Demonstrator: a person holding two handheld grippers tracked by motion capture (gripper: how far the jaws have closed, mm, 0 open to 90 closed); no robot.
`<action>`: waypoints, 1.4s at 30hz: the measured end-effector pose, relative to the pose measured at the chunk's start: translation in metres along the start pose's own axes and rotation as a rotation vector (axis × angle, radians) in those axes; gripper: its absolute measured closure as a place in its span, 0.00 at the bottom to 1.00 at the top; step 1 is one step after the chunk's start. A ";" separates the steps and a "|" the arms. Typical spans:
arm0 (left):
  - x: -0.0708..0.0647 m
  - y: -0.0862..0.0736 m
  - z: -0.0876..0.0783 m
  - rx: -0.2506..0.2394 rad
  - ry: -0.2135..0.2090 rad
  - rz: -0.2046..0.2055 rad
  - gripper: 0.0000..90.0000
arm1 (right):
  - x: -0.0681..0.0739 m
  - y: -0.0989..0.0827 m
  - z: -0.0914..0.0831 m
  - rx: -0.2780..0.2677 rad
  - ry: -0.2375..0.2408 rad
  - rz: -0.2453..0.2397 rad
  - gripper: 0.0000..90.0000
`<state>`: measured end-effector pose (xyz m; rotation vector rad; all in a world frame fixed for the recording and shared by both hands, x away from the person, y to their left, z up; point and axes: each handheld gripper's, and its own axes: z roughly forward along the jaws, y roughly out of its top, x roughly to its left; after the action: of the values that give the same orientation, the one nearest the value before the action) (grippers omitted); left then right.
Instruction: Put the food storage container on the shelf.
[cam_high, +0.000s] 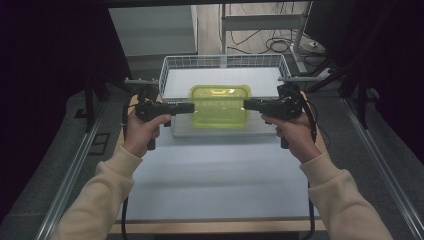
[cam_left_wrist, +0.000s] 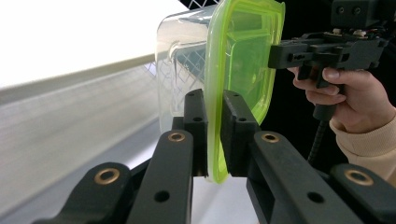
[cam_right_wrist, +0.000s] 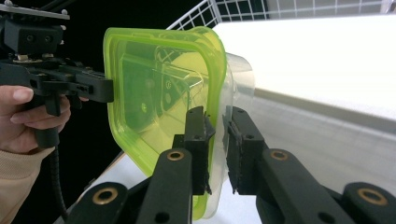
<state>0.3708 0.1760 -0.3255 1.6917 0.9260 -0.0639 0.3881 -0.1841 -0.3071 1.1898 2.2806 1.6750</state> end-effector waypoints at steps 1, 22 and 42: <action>0.000 0.003 0.000 -0.001 0.001 0.001 0.91 | 0.000 0.001 0.000 -0.001 0.000 0.001 0.89; 0.012 0.041 0.017 -0.010 0.017 -0.003 0.91 | -0.018 0.041 0.002 -0.012 -0.039 -0.018 0.89; 0.033 0.063 0.040 0.007 0.073 -0.041 0.90 | -0.040 0.063 0.021 -0.009 -0.115 0.037 0.89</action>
<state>0.4476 0.1576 -0.3049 1.6907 1.0160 -0.0325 0.4597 -0.1860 -0.2777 1.2989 2.1944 1.5821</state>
